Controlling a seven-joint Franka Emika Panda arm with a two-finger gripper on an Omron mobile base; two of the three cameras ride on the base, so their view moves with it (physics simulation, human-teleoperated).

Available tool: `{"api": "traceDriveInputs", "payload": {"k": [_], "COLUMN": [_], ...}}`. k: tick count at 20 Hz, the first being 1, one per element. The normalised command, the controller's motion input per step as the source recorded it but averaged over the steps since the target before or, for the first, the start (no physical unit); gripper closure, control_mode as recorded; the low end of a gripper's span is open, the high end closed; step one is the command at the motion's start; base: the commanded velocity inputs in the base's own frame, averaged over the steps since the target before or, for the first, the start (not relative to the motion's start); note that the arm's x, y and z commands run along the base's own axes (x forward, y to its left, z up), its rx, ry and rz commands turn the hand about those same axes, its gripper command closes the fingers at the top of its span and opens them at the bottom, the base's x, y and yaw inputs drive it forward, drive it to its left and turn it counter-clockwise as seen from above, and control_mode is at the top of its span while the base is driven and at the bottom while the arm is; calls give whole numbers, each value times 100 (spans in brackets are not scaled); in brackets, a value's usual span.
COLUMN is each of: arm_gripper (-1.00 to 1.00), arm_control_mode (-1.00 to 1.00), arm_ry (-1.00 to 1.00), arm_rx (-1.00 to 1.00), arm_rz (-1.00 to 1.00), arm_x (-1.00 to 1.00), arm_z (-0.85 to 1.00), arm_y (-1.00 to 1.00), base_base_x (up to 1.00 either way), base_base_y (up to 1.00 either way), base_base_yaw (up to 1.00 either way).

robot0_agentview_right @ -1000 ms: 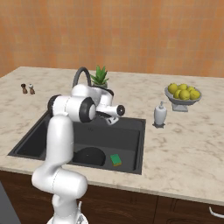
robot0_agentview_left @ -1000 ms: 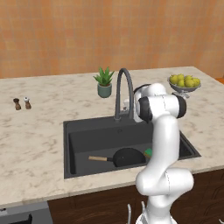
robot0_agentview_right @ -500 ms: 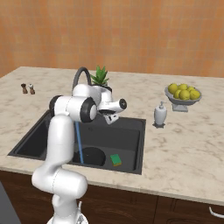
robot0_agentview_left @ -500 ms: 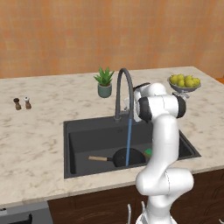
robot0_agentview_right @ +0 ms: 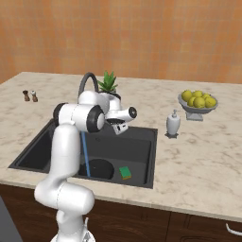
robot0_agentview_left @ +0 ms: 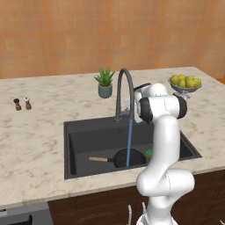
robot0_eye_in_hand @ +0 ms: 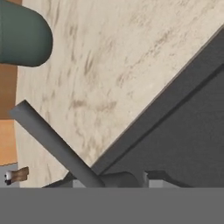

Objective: Pick the pan and sponge and place them into the sink. Then turn on the water.

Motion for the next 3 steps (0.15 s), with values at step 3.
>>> {"api": "traceDriveInputs", "payload": {"k": [3], "arm_gripper": [100], "arm_control_mode": [-100], "arm_ry": [0], "arm_rx": [0], "arm_rz": [0], "arm_x": [0], "arm_z": [0], "arm_y": [0], "base_base_x": [0], "base_base_y": [0], "base_base_yaw": [0]}}
